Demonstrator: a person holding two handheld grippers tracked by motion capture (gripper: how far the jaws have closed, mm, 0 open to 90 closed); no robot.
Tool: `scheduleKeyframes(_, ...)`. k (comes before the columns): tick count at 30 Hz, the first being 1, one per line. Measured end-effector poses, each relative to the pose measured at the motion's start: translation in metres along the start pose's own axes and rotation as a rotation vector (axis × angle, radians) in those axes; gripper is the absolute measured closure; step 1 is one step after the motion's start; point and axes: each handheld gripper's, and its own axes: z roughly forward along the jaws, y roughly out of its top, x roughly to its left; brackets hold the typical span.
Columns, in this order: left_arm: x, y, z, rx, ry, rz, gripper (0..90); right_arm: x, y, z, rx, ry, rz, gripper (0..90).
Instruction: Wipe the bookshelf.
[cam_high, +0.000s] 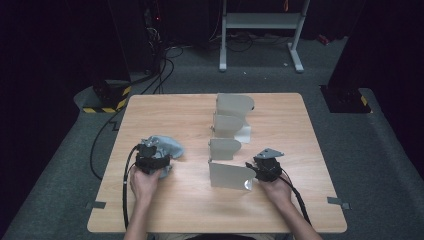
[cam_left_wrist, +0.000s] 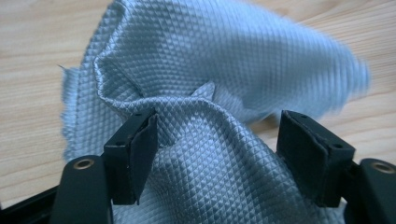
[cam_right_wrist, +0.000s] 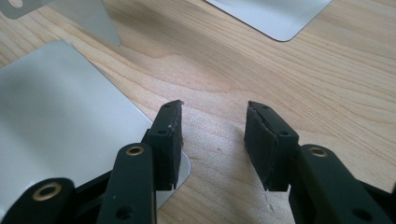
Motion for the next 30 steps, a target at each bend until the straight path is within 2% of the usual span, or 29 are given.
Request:
scheduleKeyframes(3, -0.001, 0.000, 0.001, 0.008, 0.011, 0.009, 30.1, 0.000, 0.000, 0.000, 0.000, 0.000, 0.000, 57.3)
scheduleKeyframes(4, -0.003, -0.001, -0.002, -0.006, 0.013, 0.016, 30.1, 0.000, 0.000, 0.000, 0.000, 0.000, 0.000, 57.3)
scheduleKeyframes(5, -0.004, -0.003, -0.012, -0.049, 0.014, 0.022, 31.2, 0.000, 0.000, 0.000, 0.000, 0.000, 0.001, 57.3)
scheduleKeyframes(6, -0.003, -0.003, -0.016, -0.062, 0.019, 0.020, 31.4, 0.000, 0.000, 0.000, 0.000, -0.001, 0.000, 57.3)
scheduleKeyframes(9, 0.001, -0.003, -0.021, -0.068, 0.039, 0.025, 30.7, 0.000, 0.000, 0.000, 0.000, -0.001, 0.000, 57.3)
scheduleKeyframes(11, 0.009, -0.003, -0.022, -0.066, 0.042, 0.007, 30.4, 0.000, 0.000, 0.000, 0.000, 0.000, 0.001, 57.3)
scheduleKeyframes(13, 0.015, -0.004, -0.018, -0.050, 0.020, -0.009, 30.4, 0.000, 0.000, 0.000, 0.000, -0.001, 0.001, 57.2)
scheduleKeyframes(14, 0.018, -0.004, -0.009, -0.019, 0.013, -0.007, 30.4, 0.000, 0.000, 0.000, 0.000, -0.001, 0.001, 57.3)
scheduleKeyframes(15, 0.018, -0.004, -0.009, -0.019, 0.013, -0.007, 30.4, 0.000, 0.000, 0.000, 0.000, -0.001, 0.001, 57.3)
scheduleKeyframes(18, 0.022, -0.006, 0.012, 0.041, -0.005, -0.009, 30.7, 0.000, 0.000, 0.000, 0.000, -0.001, 0.001, 57.3)
scheduleKeyframes(19, 0.024, -0.007, 0.014, 0.034, -0.022, -0.020, 31.4, 0.000, 0.000, 0.000, 0.000, -0.001, 0.001, 57.3)
scheduleKeyframes(20, 0.024, -0.007, 0.014, 0.034, -0.022, -0.020, 32.3, 0.000, 0.000, 0.000, 0.000, -0.001, 0.001, 57.3)
scheduleKeyframes(21, 0.025, -0.007, 0.014, 0.013, -0.024, -0.024, 37.7, 0.000, 0.000, 0.000, 0.000, -0.001, 0.002, 57.2)
scheduleKeyframes(23, 0.025, -0.007, 0.014, 0.009, -0.036, -0.010, 51.7, 0.000, 0.000, 0.000, 0.000, -0.001, 0.002, 57.2)
scheduleKeyframes(24, 0.025, -0.007, 0.013, 0.009, -0.048, 0.006, 51.7, 0.000, 0.000, 0.000, 0.000, -0.001, 0.002, 57.2)
scheduleKeyframes(25, 0.024, -0.006, 0.012, 0.013, -0.056, 0.023, 64.0, 0.000, 0.000, 0.000, 0.000, -0.001, 0.001, 57.2)
scheduleKeyframes(26, 0.019, -0.007, 0.009, 0.009, -0.063, 0.047, 67.4, 0.000, 0.000, 0.000, 0.000, -0.001, 0.001, 57.2)
scheduleKeyframes(27, 0.019, -0.007, 0.009, 0.009, -0.063, 0.047, 69.3, 0.000, 0.000, 0.000, 0.000, -0.001, 0.001, 57.2)
scheduleKeyframes(28, 0.016, -0.008, 0.007, -0.010, -0.089, 0.049, 69.3, 0.000, 0.000, 0.000, 0.000, -0.001, 0.002, 57.1)
scheduleKeyframes(29, 0.011, -0.009, 0.003, -0.030, -0.133, 0.052, 71.9, 0.000, 0.000, 0.000, 0.000, -0.002, 0.002, 57.0)
scheduleKeyframes(30, 0.007, -0.009, 0.001, -0.039, -0.151, 0.065, 72.4, 0.000, 0.000, 0.000, 0.000, -0.002, 0.002, 57.0)
